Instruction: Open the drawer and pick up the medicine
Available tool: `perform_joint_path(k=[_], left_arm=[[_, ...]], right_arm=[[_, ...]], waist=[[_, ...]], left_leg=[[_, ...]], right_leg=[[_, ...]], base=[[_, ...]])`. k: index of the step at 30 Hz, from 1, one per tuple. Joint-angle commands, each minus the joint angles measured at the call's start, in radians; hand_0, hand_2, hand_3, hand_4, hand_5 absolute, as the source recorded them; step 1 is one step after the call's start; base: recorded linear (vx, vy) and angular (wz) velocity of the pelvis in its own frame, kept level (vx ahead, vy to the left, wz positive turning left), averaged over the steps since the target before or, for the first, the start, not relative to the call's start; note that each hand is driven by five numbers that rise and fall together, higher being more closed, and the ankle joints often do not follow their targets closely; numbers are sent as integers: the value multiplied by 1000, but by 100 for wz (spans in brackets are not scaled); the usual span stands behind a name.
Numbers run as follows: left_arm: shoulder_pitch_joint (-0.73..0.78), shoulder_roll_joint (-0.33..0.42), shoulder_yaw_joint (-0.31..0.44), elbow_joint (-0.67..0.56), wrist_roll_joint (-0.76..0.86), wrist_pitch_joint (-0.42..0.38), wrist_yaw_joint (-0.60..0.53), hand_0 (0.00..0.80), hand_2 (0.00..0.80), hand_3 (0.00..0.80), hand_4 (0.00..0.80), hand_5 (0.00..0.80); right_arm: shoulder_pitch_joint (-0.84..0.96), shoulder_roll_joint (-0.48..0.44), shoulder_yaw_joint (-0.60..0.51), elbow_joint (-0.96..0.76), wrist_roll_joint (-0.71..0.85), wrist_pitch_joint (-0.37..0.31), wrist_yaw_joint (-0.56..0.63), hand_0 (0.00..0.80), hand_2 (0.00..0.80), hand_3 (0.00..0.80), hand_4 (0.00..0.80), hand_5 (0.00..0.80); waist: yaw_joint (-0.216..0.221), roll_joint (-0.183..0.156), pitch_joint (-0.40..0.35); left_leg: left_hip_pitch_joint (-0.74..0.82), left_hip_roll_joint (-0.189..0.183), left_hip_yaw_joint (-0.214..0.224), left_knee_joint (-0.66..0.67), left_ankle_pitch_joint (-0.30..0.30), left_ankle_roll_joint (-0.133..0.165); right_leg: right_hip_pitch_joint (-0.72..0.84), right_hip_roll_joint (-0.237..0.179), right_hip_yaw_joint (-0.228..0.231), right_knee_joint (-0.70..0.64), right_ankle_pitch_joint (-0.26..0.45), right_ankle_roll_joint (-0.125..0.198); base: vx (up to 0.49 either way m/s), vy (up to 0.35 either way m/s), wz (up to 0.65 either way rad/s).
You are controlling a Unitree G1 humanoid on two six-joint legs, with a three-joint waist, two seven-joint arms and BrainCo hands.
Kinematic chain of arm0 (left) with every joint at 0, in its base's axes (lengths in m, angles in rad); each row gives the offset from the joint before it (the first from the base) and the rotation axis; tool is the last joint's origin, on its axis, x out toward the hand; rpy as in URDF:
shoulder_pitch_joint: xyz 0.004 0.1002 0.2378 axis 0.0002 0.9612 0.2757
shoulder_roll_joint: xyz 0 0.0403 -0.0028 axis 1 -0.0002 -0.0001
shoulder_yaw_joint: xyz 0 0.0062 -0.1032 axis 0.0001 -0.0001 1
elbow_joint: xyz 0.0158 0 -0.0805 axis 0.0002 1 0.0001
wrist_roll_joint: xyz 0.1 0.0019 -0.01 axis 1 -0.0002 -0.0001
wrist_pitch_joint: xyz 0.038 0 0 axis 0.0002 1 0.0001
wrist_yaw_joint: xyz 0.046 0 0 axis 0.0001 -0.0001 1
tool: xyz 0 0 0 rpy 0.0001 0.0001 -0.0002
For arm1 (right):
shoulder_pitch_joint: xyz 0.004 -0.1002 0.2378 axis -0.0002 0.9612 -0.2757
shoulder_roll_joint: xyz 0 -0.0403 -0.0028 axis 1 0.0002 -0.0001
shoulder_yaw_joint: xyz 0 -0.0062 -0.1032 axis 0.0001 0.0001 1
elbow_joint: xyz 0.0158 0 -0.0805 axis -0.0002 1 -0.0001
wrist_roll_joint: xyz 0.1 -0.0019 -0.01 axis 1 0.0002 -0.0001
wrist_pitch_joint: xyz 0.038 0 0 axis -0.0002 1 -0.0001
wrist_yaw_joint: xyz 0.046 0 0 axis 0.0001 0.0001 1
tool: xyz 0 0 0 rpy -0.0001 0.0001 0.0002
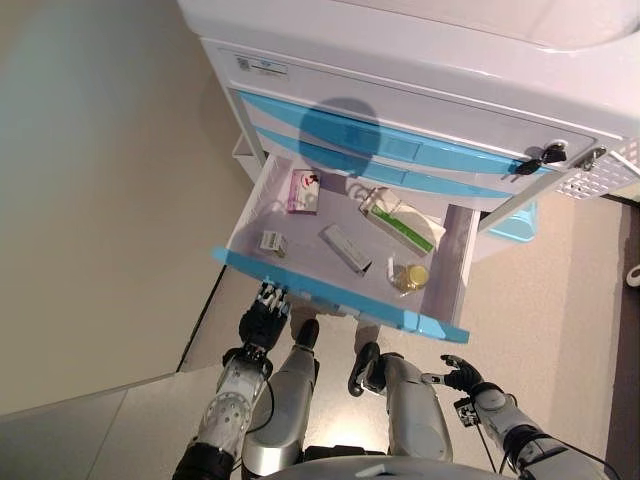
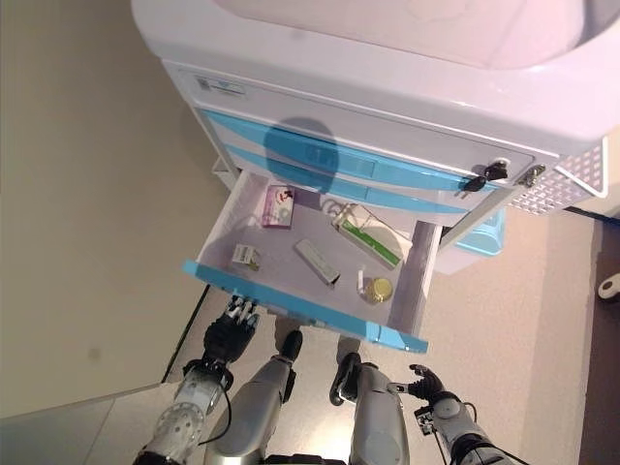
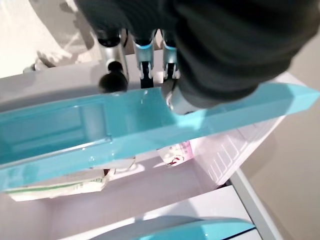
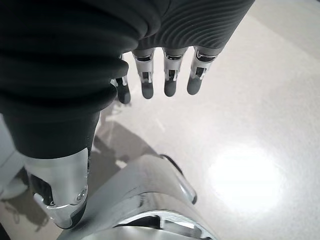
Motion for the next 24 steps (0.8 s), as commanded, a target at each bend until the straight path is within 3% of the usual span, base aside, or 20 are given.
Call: perform_joint_path(k=[1,14,21,22,23,24], left_arm=[[-1,75,141,-317,5,-129,-164,800,800,800,800,800],[85,98,134,-226,32,-100,-120,800,800,800,800,800],[111,91,151,-45,98,-77,-88,800,800,800,800,800],[111,92,151,-15,111,-70,-87,345,345,345,345,345],[113,93,154,-7,121,-71,-86,0,0,0,0,0],[110,95,161,28,143,-72,-78,0,0,0,0,0]], right_arm=[[53,-32,0,55,-22,8,-12,0,0,0,0,0],[41,-40,-3,48,-10,13,-35,0,0,0,0,0],[46,-53,-8,16,12,16,-42,0,0,0,0,0],[47,-56,-10,9,15,15,-42,0,0,0,0,0],[49,-58,-11,4,18,15,-43,0,0,0,0,0],[51,-61,-12,-4,20,13,-45,0,0,0,0,0]], waist=[[40,39,-101],[38,43,-120],[25,34,-111],[23,31,-111],[22,28,-111],[20,25,-112]], left_leg=[[-61,-67,38,60,-18,90],[-87,-46,70,46,-8,93],[-90,-27,94,26,1,94],[-92,-27,96,22,3,96],[-93,-27,97,19,5,97],[-92,-27,99,9,9,98]], right_leg=[[-9,-38,76,-56,159,93],[-41,-22,97,-87,178,97],[-47,-4,121,-126,201,105],[-48,-3,122,-134,206,106],[-49,-2,124,-140,209,107],[-48,-2,125,-149,213,108]], base=[[-4,19,6],[0,5,0],[15,10,-6],[20,19,-12],[20,27,-5],[20,28,-3]])
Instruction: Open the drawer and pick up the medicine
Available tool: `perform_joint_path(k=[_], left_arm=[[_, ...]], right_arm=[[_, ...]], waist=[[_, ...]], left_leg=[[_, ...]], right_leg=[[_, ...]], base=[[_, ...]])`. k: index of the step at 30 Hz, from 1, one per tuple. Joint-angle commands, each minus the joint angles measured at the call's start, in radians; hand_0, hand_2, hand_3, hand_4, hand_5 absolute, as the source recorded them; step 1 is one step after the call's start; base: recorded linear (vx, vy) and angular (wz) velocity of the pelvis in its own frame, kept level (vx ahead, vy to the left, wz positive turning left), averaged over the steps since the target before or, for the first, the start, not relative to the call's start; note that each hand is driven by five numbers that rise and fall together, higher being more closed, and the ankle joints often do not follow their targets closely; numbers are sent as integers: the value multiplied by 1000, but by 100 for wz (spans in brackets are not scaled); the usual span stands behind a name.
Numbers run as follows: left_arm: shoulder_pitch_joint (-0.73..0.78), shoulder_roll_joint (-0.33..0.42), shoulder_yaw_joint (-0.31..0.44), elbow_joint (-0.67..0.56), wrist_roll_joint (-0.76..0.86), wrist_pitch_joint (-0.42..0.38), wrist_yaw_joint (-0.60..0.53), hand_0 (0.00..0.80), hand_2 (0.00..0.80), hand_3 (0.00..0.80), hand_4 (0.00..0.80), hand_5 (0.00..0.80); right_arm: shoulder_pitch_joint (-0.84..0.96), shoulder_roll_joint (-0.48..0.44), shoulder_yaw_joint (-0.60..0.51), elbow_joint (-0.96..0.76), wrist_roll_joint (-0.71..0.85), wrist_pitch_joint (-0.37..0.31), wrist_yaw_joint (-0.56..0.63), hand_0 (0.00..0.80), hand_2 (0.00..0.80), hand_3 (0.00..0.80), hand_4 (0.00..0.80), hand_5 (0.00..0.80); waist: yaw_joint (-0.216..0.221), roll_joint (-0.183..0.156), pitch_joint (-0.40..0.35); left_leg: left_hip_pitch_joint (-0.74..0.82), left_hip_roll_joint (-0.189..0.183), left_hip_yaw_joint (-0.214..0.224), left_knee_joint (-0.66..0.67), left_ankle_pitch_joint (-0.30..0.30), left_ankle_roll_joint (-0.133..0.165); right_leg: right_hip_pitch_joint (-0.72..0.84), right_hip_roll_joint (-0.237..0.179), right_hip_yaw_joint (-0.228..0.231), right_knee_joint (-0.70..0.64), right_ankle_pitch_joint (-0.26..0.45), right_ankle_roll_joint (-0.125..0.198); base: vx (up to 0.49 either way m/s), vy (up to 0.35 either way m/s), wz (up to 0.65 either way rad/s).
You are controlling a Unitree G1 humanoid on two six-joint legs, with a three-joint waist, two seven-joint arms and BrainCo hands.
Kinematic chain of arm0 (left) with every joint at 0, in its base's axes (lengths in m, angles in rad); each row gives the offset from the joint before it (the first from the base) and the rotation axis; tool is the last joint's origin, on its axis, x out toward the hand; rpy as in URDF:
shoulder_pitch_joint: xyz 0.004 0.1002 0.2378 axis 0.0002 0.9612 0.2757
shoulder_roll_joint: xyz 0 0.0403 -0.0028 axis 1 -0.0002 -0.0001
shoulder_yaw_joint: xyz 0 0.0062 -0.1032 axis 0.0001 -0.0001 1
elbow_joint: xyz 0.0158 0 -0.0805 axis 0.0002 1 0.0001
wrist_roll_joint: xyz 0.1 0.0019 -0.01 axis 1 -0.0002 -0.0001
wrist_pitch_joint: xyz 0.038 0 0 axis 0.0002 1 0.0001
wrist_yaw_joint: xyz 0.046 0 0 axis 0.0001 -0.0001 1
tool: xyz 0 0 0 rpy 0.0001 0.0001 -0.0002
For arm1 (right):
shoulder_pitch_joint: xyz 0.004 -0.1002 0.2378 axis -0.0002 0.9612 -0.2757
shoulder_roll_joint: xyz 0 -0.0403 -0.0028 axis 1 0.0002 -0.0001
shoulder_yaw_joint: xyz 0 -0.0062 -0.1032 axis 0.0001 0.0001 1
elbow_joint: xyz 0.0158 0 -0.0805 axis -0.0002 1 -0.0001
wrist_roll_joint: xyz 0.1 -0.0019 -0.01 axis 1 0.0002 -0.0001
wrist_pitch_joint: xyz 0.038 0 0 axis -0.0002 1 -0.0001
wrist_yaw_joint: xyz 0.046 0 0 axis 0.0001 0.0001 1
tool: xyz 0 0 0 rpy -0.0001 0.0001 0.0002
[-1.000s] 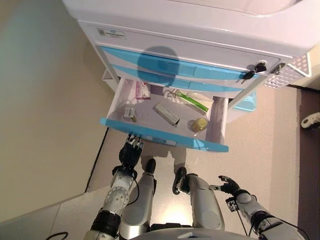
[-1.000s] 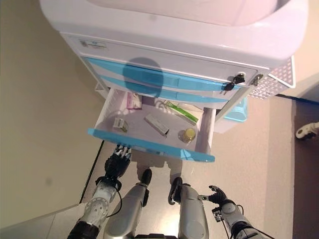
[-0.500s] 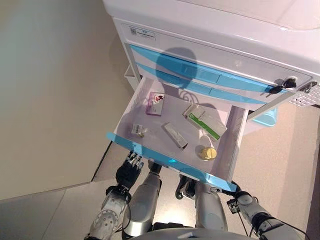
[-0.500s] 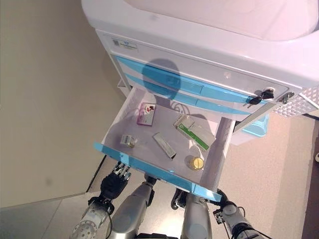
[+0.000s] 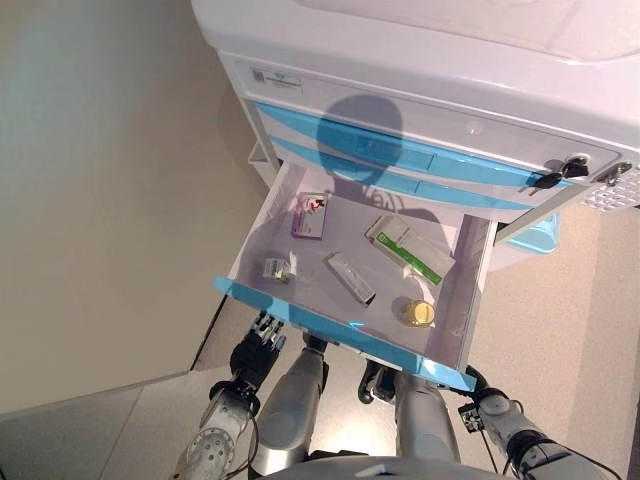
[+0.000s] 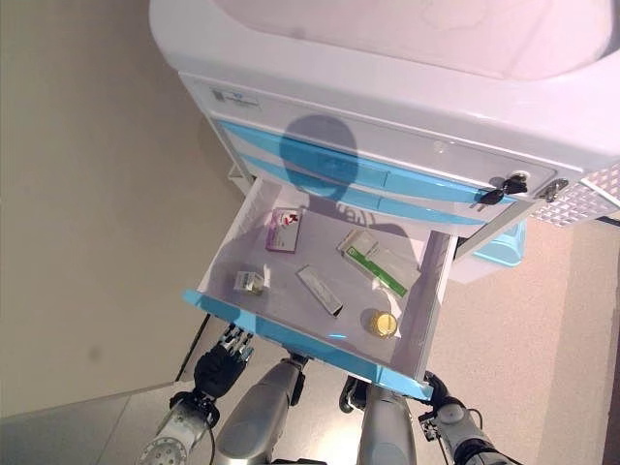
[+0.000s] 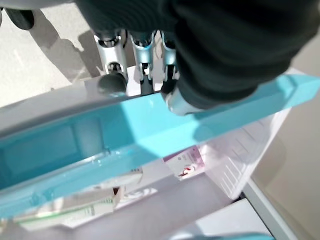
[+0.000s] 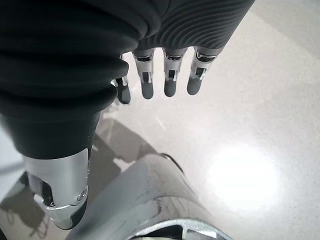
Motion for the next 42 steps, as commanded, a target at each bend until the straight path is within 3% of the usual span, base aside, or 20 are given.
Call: perform_joint_path(k=[1,12,16,17,24,30,31,35,42], left_arm=[[36,58,154,-61,75,-90,-11,0,0,0,0,0],[21,71,164,163,257,-82,16,0,0,0,0,0],[-45,57,189,377,371,-80,36,0,0,0,0,0],[-45,57,189,377,371,-80,36,0,0,0,0,0],[-134,48,229,701,588,-83,53,0,0,0,0,0],[-177,72,181,843,834,-85,53,0,0,0,0,0],[-192,77,150,909,950,-76,48,0,0,0,0,0],[-214,77,102,945,1090,-69,63,0,0,0,0,0],[-237,62,99,954,1115,-70,78,0,0,0,0,0]], right_arm=[[24,-56,12,-9,27,1,-20,0,0,0,0,0],[1,-57,29,-21,56,-6,-32,0,0,0,0,0],[-7,-46,37,-25,79,-13,-35,0,0,0,0,0],[-7,-46,37,-25,79,-13,-35,0,0,0,0,0],[-4,-40,21,-28,119,-29,-39,0,0,0,0,0],[-4,-47,-2,-1,147,-33,-32,0,0,0,0,0],[1,-50,-18,-5,160,-37,-30,0,0,0,0,0],[13,-71,-36,17,138,-36,-32,0,0,0,0,0],[41,-130,-83,65,62,-18,-64,0,0,0,0,0]], waist=[[6,-17,-32],[-4,-37,-20],[-17,-44,-32],[-17,-44,-32],[-49,-51,-51],[-76,-55,-70],[-89,-58,-75],[-110,-63,-97],[-130,-74,-135]], left_leg=[[-40,-50,55,-12,26,95],[-18,-48,66,-112,72,104],[4,-42,74,-168,93,100],[4,-42,74,-168,93,100],[51,-29,107,-211,93,98],[89,-12,147,-235,87,96],[111,-5,163,-243,81,95],[147,5,191,-259,72,92],[207,27,226,-294,64,83]], right_leg=[[-6,-25,109,-130,211,103],[7,-22,108,-210,263,123],[19,-17,106,-247,272,127],[20,-17,106,-247,272,127],[42,-2,139,-282,281,129],[61,24,179,-326,297,133],[77,35,196,-339,299,135],[102,57,228,-378,311,139],[163,83,259,-462,336,147]], base=[[26,30,0],[24,36,-3],[28,30,-8],[39,34,-14],[40,30,-16],[47,5,-30],[42,-17,-37],[53,-34,-44],[31,-63,-23]])
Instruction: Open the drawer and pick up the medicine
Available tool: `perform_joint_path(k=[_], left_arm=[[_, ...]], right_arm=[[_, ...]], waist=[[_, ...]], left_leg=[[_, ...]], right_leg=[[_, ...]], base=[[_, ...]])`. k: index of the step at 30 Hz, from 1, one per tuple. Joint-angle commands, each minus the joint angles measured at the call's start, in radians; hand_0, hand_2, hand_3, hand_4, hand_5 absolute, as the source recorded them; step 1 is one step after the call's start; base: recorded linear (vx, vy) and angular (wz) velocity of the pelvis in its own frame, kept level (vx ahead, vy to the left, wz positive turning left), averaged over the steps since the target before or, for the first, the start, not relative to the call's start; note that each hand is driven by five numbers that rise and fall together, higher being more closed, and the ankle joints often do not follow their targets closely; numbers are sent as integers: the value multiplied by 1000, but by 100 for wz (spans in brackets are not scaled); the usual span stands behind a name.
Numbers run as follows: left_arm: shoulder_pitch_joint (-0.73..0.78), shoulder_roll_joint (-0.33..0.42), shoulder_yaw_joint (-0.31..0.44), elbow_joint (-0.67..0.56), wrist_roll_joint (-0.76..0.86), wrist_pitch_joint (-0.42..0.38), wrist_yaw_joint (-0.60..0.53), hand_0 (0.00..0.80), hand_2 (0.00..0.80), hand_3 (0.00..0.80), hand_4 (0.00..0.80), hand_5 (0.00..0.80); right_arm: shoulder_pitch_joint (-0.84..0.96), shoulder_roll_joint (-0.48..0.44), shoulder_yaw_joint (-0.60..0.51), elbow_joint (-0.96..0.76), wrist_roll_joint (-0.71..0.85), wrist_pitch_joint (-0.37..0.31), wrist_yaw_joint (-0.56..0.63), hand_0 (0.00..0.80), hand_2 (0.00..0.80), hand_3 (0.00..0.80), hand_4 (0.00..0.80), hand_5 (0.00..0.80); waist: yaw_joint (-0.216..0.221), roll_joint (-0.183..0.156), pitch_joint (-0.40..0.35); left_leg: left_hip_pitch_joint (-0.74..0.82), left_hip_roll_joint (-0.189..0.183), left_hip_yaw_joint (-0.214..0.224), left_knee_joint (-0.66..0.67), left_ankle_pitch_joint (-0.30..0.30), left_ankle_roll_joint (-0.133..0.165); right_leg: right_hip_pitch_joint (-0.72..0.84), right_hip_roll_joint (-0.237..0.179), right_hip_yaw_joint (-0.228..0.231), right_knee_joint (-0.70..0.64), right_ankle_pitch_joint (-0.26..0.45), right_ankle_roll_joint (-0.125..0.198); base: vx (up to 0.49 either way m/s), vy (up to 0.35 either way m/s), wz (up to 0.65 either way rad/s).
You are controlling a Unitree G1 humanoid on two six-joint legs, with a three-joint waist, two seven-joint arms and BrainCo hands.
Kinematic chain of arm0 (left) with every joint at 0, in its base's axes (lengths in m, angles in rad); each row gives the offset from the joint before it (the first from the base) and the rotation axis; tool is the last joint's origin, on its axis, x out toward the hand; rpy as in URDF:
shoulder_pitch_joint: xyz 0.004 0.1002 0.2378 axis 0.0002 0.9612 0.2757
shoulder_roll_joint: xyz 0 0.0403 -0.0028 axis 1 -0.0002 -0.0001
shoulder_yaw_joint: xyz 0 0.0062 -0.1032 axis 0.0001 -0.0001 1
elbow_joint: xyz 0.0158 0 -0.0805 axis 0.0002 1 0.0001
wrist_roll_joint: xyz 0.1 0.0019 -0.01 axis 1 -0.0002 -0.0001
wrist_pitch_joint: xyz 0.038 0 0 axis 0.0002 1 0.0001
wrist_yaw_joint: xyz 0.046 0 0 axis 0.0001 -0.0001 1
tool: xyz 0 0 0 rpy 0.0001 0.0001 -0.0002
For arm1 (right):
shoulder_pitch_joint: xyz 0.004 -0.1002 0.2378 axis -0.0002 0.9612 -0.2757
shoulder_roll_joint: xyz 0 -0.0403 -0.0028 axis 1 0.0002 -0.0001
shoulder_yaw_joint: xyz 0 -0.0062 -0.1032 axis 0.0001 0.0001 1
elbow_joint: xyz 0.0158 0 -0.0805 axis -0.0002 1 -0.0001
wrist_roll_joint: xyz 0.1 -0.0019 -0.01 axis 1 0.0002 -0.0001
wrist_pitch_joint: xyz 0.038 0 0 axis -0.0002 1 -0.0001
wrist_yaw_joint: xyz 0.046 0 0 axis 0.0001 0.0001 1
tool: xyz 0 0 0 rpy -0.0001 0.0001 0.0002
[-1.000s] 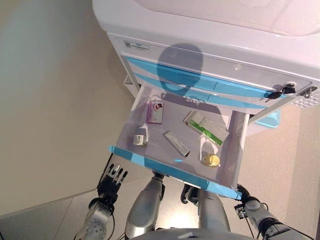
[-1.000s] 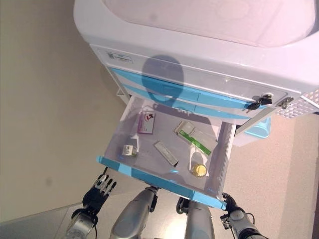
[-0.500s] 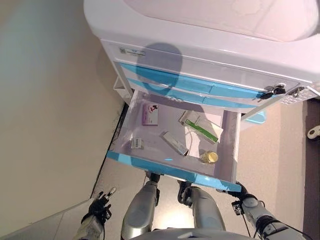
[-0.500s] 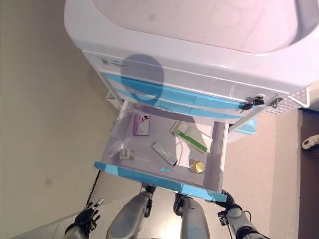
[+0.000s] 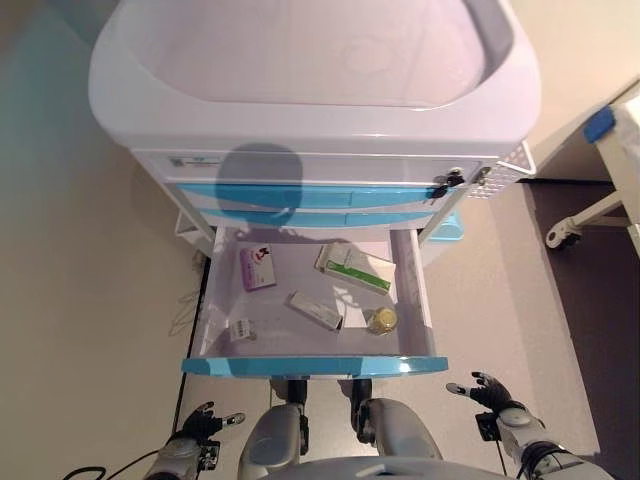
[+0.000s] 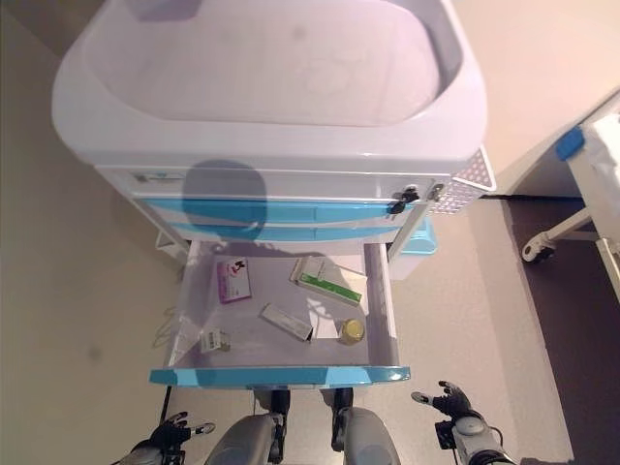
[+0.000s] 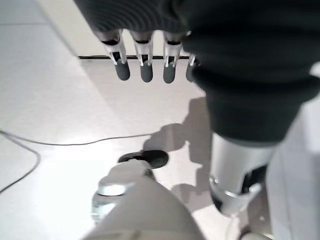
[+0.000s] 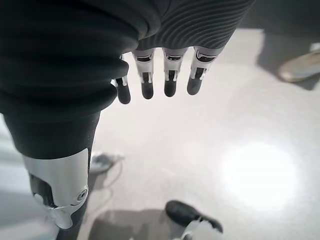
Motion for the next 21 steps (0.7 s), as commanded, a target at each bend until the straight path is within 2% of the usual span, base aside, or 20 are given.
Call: perform_joint_path(k=[1,6,8,9,12,14,16,17,21], left_arm=[[5,-12,5,14,37,-4,19,0,0,0,0,0],[0,-14,14,20,69,-3,37,0,0,0,0,0],[9,-17,21,17,76,2,43,0,0,0,0,0],[21,-25,28,7,83,1,48,0,0,0,0,0],[27,-30,31,7,87,2,50,0,0,0,0,0],[42,-42,51,19,105,9,55,0,0,0,0,0],[47,-46,54,23,111,12,54,0,0,0,0,0],[50,-54,60,37,128,13,53,0,0,0,0,0],[67,-60,69,37,151,16,45,0,0,0,0,0]], right_arm=[[-15,-77,-12,0,-34,-4,-33,0,0,0,0,0],[25,-132,-85,-79,-57,-4,-79,0,0,0,0,0],[44,-148,-124,-176,-49,-7,-100,0,0,0,0,0],[71,-158,-167,-305,-30,-19,-116,0,0,0,0,0],[85,-156,-191,-358,-15,-22,-122,0,0,0,0,0],[140,-149,-253,-598,28,-49,-112,0,0,0,0,0],[158,-144,-266,-671,37,-55,-106,0,0,0,0,0],[176,-131,-283,-780,71,-87,-93,0,0,0,0,0],[210,-125,-280,-1013,128,-123,-20,0,0,0,0,0]], waist=[[1,-4,-4],[-20,-11,-51],[-28,-12,-69],[-34,-11,-85],[-35,-11,-92],[-44,-11,-112],[-44,-12,-119],[-46,-12,-128],[-42,-12,-141]], left_leg=[[-30,-50,-5,-14,8,16],[24,-29,20,-59,11,7],[39,-27,28,-71,11,5],[58,-25,34,-79,8,4],[68,-24,37,-83,6,4],[90,-22,46,-87,-3,4],[98,-21,49,-89,-7,4],[108,-21,54,-89,-13,4],[124,-21,60,-86,-22,6]], right_leg=[[-17,-23,38,-59,111,84],[32,-8,57,-117,126,90],[47,-6,61,-131,129,93],[64,-5,65,-142,129,95],[73,-4,66,-147,129,95],[92,-1,77,-155,126,96],[100,0,80,-159,124,96],[110,1,85,-161,119,97],[126,2,90,-162,114,96]], base=[[23,-43,-22],[60,-50,-16],[87,-25,-25],[82,-12,-13],[55,-9,-9],[92,-5,-5],[74,-4,-8],[64,3,-12],[51,5,-7]])
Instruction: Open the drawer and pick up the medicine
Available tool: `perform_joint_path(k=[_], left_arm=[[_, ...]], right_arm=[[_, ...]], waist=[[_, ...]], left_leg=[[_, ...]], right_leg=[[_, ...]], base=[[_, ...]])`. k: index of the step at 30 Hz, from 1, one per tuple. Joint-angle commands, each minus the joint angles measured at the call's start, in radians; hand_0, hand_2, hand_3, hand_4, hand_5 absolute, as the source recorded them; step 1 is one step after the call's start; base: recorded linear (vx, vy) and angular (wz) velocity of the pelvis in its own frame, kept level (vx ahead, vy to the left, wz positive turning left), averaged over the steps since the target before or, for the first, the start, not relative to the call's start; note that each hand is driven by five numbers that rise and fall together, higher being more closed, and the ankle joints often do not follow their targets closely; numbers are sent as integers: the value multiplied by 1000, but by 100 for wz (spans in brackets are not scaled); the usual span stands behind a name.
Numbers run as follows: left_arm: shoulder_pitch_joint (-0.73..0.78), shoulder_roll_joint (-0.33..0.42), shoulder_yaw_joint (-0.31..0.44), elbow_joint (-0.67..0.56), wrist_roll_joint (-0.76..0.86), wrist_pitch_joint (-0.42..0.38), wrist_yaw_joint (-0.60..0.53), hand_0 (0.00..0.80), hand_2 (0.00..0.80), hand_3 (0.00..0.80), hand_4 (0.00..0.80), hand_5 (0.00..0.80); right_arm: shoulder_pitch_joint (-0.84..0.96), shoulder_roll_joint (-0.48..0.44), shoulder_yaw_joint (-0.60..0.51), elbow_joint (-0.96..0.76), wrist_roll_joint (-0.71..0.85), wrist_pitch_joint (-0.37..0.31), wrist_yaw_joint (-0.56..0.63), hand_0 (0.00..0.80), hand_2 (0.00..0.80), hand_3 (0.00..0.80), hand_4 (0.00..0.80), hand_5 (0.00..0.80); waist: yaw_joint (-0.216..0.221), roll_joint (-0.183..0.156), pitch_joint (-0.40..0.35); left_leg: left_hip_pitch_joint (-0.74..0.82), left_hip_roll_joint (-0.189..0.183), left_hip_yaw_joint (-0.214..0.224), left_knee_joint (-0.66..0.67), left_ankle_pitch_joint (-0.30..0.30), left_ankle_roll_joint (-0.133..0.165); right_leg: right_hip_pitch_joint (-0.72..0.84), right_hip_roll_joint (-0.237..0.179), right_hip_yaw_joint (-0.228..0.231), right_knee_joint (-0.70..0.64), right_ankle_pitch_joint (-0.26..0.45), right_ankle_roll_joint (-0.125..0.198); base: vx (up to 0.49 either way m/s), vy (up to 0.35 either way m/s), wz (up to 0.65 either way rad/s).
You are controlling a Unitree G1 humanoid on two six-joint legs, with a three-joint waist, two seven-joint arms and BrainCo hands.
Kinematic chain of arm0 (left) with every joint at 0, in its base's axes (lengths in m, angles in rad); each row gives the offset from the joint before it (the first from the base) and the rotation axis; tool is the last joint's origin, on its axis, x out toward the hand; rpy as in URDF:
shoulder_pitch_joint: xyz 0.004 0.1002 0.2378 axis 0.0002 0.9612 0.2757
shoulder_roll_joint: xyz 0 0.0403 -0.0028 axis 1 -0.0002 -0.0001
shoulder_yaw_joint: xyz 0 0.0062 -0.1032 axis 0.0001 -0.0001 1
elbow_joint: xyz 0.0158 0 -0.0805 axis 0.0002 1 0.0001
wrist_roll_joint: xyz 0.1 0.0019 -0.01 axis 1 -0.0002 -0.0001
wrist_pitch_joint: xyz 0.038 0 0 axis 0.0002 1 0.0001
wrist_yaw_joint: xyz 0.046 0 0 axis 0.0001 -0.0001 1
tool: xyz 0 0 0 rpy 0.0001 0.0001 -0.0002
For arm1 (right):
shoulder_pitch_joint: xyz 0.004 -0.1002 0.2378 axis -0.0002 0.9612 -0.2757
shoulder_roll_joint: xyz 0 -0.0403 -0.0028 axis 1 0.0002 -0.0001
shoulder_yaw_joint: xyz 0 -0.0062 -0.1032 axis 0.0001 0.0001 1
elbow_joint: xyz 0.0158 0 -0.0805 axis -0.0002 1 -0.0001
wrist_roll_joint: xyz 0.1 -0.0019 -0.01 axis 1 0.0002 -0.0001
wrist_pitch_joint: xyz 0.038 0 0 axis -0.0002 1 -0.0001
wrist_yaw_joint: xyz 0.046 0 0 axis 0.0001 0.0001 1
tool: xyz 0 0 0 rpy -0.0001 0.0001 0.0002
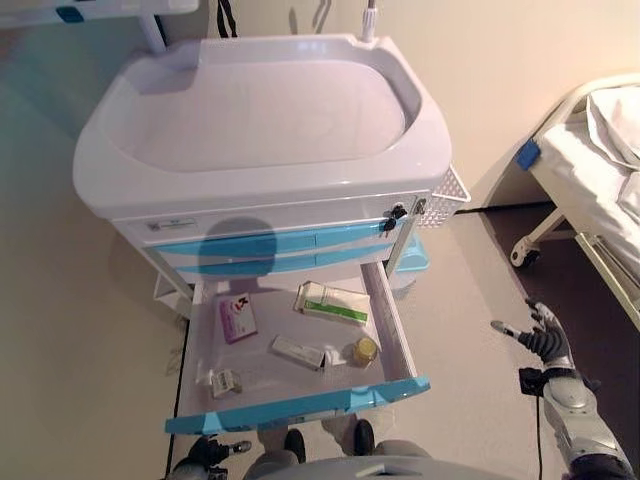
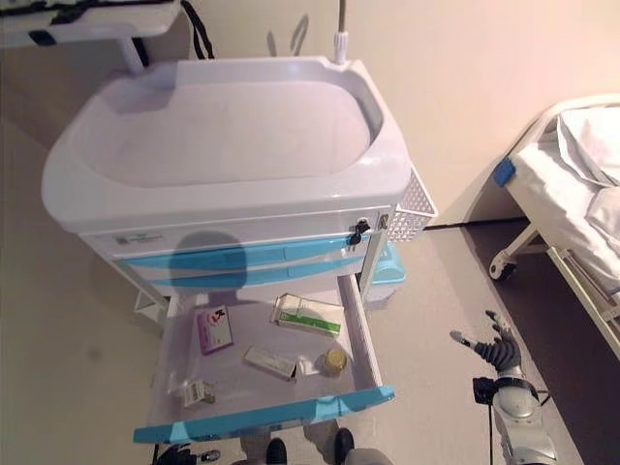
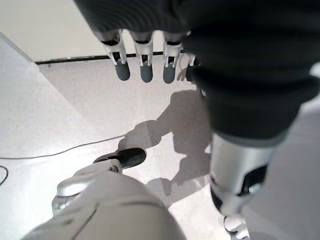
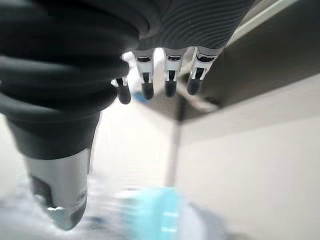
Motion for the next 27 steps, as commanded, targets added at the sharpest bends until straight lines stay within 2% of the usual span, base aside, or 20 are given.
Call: perform_joint_path(k=[1,5,12,27], left_arm=[[-33,8,31,42,67,-6,8,0,0,0,0,0],[-21,10,33,44,83,-8,-2,0,0,0,0,0],[-14,16,39,45,84,-15,-7,0,0,0,0,0],[7,42,46,31,73,-19,10,0,0,0,0,0]], right_arm=[[-19,-29,-10,-127,64,-74,58,0,0,0,0,0],[-7,-63,35,-293,114,-79,155,0,0,0,0,0],[-51,-122,157,-433,140,-76,252,0,0,0,0,0],[-164,-113,368,-412,117,-47,291,0,0,0,0,0]], waist=[[4,-34,-14],[14,-39,-23],[38,-50,-22],[95,-67,17]], left_leg=[[-44,-46,-9,36,-23,16],[-38,-47,-11,35,-25,16],[-43,-51,-28,35,-21,16],[-78,-70,-95,36,-3,22]], right_leg=[[-32,-37,29,7,52,98],[-24,-37,26,7,48,97],[-20,-43,6,7,45,95],[-31,-63,-57,23,40,94]], base=[[30,-2,-2],[0,0,0],[0,0,0],[-12,4,17]])
